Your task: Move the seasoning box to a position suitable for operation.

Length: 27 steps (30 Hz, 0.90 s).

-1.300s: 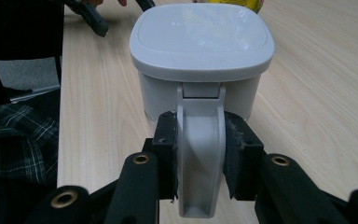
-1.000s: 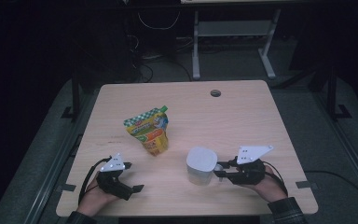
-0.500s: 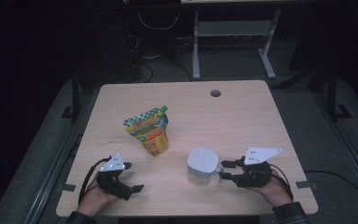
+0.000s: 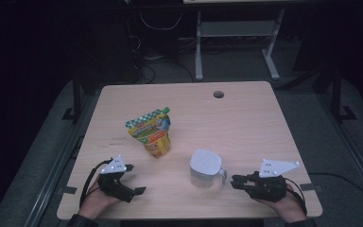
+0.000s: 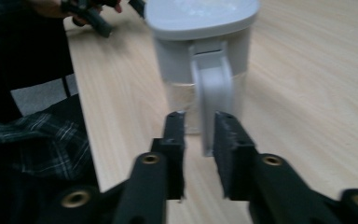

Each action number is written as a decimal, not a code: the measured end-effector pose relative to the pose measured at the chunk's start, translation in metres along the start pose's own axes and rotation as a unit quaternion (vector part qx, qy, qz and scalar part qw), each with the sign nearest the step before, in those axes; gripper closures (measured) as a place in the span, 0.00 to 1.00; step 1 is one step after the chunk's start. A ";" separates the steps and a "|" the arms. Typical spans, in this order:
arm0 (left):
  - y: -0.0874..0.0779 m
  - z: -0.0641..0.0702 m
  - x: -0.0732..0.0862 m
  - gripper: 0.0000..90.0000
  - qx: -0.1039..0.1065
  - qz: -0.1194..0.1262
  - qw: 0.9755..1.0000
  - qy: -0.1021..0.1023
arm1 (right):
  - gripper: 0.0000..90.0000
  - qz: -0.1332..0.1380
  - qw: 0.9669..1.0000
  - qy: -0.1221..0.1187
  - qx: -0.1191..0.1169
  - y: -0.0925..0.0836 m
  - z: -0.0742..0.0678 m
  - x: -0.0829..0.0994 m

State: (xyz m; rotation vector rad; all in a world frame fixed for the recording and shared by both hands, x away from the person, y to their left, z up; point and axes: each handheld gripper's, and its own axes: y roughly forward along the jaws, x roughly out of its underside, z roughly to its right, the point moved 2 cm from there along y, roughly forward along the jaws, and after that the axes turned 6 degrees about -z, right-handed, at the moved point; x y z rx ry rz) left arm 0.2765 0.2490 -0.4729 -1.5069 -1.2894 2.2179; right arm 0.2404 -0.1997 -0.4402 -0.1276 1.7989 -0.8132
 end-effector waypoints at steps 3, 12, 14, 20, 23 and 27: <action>0.000 0.001 0.000 0.00 0.001 -0.002 1.000 0.001 | 0.97 -0.010 1.000 -0.004 -0.008 0.004 -0.006 0.003; 0.001 0.002 0.000 0.00 0.004 -0.003 1.000 0.002 | 1.00 -0.022 0.999 -0.017 -0.015 0.020 -0.011 0.002; 0.002 0.002 0.000 0.00 0.005 -0.006 1.000 0.006 | 1.00 -0.029 0.999 -0.018 -0.016 0.023 -0.010 0.002; 0.003 0.004 -0.001 0.00 0.009 -0.004 1.000 0.003 | 1.00 -0.038 0.999 -0.022 -0.021 0.032 -0.011 0.001; 0.003 0.004 -0.001 0.00 0.009 -0.008 1.000 0.009 | 1.00 -0.039 0.999 -0.020 -0.019 0.036 -0.010 0.000; 0.004 0.005 -0.001 0.00 0.011 -0.009 1.000 0.010 | 1.00 -0.043 0.999 -0.018 -0.016 0.038 -0.008 -0.001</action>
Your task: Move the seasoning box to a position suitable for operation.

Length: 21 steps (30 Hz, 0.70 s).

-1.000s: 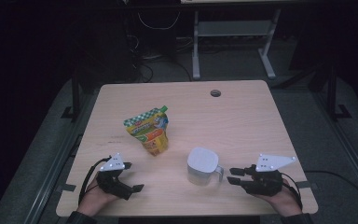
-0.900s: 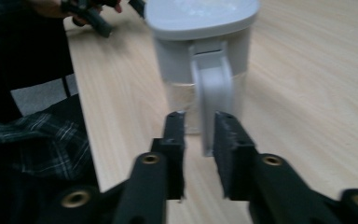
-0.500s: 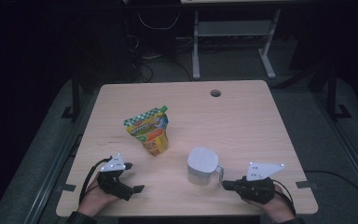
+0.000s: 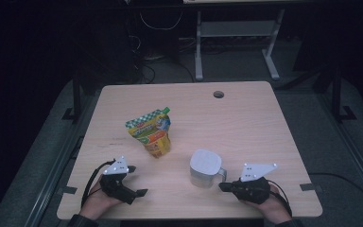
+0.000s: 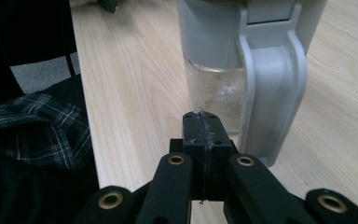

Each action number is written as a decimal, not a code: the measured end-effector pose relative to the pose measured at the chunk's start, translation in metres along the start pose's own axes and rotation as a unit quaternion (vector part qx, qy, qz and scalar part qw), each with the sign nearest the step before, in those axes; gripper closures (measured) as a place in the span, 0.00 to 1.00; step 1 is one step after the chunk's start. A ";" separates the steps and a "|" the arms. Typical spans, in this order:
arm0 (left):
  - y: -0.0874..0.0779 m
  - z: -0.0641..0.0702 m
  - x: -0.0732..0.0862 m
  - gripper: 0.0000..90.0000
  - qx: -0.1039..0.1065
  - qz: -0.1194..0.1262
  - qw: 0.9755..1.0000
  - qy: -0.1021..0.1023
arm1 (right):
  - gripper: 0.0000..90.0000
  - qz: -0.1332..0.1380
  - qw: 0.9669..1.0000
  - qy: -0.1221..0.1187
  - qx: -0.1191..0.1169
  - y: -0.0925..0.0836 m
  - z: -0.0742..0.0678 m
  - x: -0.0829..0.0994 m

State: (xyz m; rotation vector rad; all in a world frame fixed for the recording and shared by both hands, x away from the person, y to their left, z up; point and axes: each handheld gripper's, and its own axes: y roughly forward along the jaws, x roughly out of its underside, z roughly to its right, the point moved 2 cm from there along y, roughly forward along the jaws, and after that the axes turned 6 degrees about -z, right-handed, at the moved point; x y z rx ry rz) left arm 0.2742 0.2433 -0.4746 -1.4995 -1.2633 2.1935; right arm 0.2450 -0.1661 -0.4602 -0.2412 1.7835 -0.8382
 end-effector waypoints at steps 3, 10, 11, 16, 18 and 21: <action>0.000 0.000 0.000 0.00 0.001 0.000 1.000 0.004 | 1.00 0.001 1.000 0.003 0.005 -0.001 0.002 0.000; 0.001 0.002 -0.001 0.00 0.003 -0.001 1.000 0.005 | 1.00 0.004 1.000 0.006 0.017 -0.002 0.006 0.000; 0.001 0.002 -0.001 0.00 0.003 -0.001 1.000 0.006 | 1.00 0.004 1.000 0.005 0.018 -0.002 0.007 0.000; 0.002 0.003 -0.001 0.00 0.004 -0.003 1.000 0.007 | 1.00 0.006 1.000 0.005 0.023 -0.002 0.010 -0.001; 0.002 0.003 -0.002 0.00 0.004 -0.003 1.000 0.009 | 1.00 0.006 1.000 0.007 0.027 -0.003 0.012 -0.001; 0.002 0.004 -0.002 0.00 0.005 -0.003 1.000 0.010 | 1.00 0.007 0.999 0.010 0.033 -0.004 0.016 -0.002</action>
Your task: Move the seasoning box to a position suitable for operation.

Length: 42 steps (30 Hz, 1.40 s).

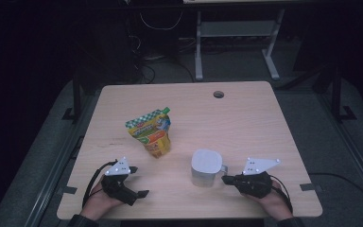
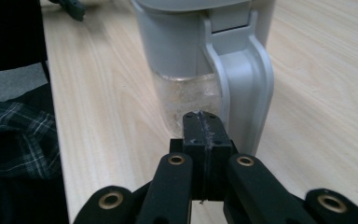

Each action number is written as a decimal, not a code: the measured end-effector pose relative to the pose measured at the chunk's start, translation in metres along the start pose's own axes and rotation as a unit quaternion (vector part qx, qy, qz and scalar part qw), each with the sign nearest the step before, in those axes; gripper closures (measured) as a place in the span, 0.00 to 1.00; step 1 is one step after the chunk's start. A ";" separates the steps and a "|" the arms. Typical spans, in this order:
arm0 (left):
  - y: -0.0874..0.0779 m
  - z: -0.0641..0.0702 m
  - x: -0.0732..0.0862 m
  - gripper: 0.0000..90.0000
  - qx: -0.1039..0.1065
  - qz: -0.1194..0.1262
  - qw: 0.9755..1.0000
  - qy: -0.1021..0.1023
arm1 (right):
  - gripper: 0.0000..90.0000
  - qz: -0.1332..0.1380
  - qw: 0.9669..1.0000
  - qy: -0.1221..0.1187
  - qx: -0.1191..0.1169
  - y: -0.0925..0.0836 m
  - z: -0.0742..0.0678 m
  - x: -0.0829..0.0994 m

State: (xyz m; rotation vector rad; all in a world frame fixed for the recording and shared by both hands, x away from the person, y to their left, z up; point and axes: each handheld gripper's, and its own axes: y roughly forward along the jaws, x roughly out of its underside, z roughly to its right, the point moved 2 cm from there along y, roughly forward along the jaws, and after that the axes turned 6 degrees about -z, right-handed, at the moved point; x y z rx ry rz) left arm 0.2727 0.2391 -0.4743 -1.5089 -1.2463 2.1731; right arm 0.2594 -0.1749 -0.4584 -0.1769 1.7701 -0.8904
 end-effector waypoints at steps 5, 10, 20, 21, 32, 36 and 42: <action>0.000 0.001 0.000 0.00 0.002 0.000 1.000 -0.002 | 1.00 0.002 1.000 0.007 0.011 0.000 0.009 -0.002; 0.000 0.001 -0.001 0.00 0.002 0.000 1.000 0.001 | 1.00 0.005 1.000 0.013 0.020 0.001 0.019 -0.004; 0.001 0.001 -0.001 0.00 0.003 0.001 1.000 0.000 | 1.00 0.010 0.999 0.021 0.038 0.003 0.035 -0.009; 0.001 0.001 -0.001 0.00 0.003 0.001 1.000 0.000 | 1.00 0.012 0.999 0.022 0.039 0.003 0.037 -0.010; 0.002 0.003 -0.002 0.00 0.007 0.002 1.000 0.002 | 1.00 0.021 0.998 0.030 0.047 -0.002 0.045 -0.011; 0.002 0.003 -0.002 0.00 0.008 0.002 1.000 0.003 | 1.00 0.028 0.998 0.036 0.052 -0.011 0.044 -0.004; 0.002 0.004 -0.003 0.00 0.008 0.003 1.000 0.005 | 0.93 0.021 0.997 0.047 0.060 -0.020 0.041 0.007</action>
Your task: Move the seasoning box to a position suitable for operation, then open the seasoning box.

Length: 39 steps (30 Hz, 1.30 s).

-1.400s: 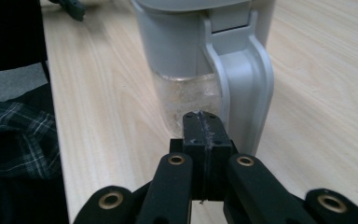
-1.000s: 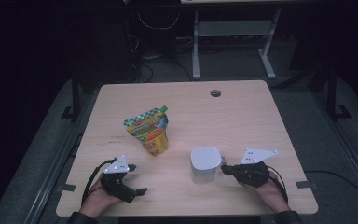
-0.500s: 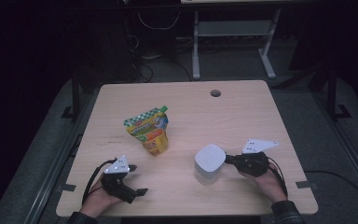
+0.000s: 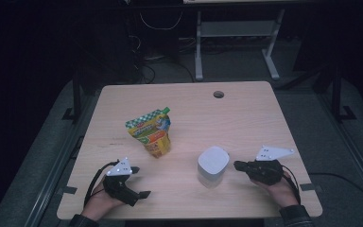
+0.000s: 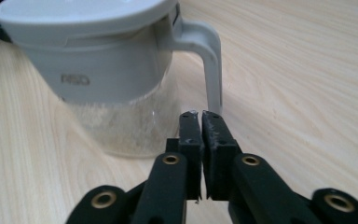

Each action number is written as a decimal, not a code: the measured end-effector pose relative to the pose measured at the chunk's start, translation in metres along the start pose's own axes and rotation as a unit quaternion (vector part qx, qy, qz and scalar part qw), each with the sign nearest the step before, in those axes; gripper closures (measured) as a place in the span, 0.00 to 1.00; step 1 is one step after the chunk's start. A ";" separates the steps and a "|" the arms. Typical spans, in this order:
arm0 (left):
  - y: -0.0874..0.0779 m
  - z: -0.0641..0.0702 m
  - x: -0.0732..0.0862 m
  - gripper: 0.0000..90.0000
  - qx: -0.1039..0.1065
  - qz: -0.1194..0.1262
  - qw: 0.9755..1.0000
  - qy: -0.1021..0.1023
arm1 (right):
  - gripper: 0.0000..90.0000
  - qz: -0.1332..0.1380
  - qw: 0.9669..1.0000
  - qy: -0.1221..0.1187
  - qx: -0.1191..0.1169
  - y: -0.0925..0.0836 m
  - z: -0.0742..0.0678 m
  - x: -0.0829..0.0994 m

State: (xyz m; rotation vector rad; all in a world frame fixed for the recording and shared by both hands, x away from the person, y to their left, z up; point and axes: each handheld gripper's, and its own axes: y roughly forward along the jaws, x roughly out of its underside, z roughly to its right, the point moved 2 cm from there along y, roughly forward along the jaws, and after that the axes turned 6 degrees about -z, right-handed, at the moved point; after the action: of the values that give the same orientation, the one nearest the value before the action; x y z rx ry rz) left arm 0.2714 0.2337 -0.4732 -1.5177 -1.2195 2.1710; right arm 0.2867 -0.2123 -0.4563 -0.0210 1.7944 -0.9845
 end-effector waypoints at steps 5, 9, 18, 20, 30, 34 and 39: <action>0.001 0.002 -0.002 0.00 0.000 0.001 1.000 0.003 | 0.75 0.004 1.000 0.012 0.016 -0.005 0.004 0.005; 0.001 0.005 -0.007 0.00 0.001 0.002 1.000 0.006 | 0.50 0.003 0.999 0.026 0.037 -0.006 0.009 0.010; 0.005 0.013 -0.021 0.00 0.009 0.009 1.000 0.016 | 0.26 -0.002 0.996 0.052 0.073 -0.004 0.021 0.022; 0.007 0.015 -0.025 0.00 0.010 0.011 1.000 0.018 | 0.23 -0.007 0.995 0.056 0.082 -0.002 0.022 0.022; 0.014 0.028 -0.046 0.00 0.012 0.015 0.999 0.029 | 0.20 -0.015 0.993 0.057 0.100 0.000 0.027 0.027; 0.014 0.027 -0.049 0.00 0.013 0.022 0.999 0.021 | 0.20 -0.022 0.993 0.060 0.103 0.003 0.031 0.029; 0.014 0.026 -0.052 0.00 0.011 0.034 0.999 0.014 | 0.20 -0.039 0.992 0.059 0.108 0.008 0.034 0.032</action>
State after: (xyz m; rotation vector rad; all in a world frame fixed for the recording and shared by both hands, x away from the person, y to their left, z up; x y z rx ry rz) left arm 0.2757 0.1813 -0.4452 -1.5964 -1.1473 2.1897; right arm 0.3025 -0.2420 -0.4896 0.1052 1.7959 -1.2552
